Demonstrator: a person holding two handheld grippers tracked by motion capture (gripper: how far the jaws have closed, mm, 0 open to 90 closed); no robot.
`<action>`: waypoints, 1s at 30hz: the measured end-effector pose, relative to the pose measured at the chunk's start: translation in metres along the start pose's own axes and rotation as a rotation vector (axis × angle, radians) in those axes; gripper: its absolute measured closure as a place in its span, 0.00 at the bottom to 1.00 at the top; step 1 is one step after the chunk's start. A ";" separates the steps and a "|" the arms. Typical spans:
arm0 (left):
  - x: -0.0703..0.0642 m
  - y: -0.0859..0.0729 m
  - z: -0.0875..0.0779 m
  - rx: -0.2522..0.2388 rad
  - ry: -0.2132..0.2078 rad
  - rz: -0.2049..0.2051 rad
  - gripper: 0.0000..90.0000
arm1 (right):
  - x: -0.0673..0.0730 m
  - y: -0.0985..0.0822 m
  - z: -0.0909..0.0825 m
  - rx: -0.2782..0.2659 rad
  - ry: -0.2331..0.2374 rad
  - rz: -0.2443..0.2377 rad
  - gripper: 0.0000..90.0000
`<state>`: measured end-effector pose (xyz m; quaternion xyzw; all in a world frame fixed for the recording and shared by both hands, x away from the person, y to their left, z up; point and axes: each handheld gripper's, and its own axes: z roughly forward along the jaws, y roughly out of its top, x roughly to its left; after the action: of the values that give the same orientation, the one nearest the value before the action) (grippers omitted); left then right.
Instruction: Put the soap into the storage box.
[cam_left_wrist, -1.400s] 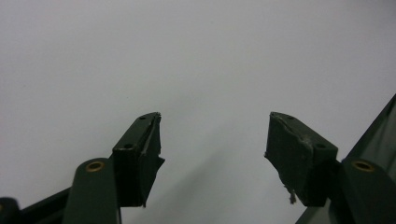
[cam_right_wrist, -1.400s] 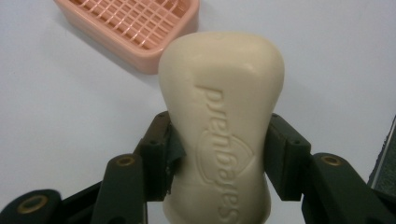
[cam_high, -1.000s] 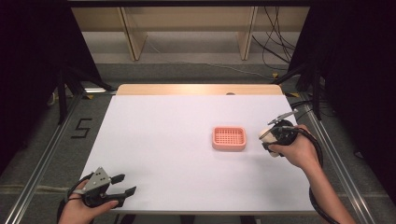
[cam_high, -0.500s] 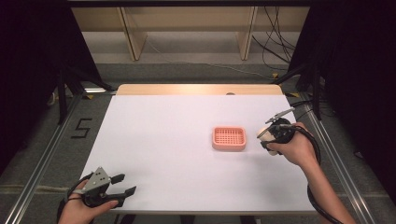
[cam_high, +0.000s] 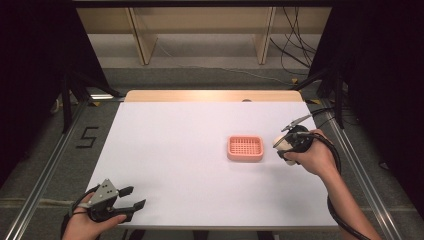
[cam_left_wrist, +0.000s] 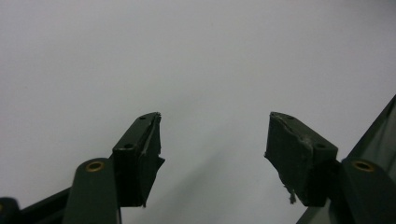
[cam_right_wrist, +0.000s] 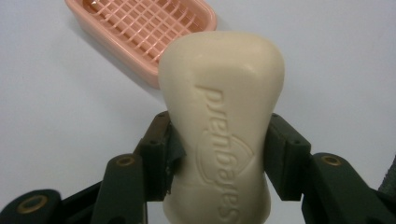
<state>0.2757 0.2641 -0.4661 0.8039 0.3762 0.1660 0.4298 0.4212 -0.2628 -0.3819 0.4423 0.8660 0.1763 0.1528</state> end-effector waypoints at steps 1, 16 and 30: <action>0.000 0.000 0.000 -0.001 0.000 -0.001 0.39 | 0.000 0.000 0.000 0.001 0.001 -0.009 0.56; 0.000 0.000 0.000 -0.001 -0.002 -0.002 0.39 | 0.001 0.003 0.007 0.008 0.018 -0.058 0.56; 0.000 0.000 0.000 0.001 0.001 0.001 0.39 | 0.001 0.007 0.016 0.020 0.041 -0.143 0.56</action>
<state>0.2760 0.2642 -0.4663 0.8042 0.3757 0.1664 0.4293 0.4327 -0.2554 -0.3928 0.3772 0.9000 0.1653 0.1429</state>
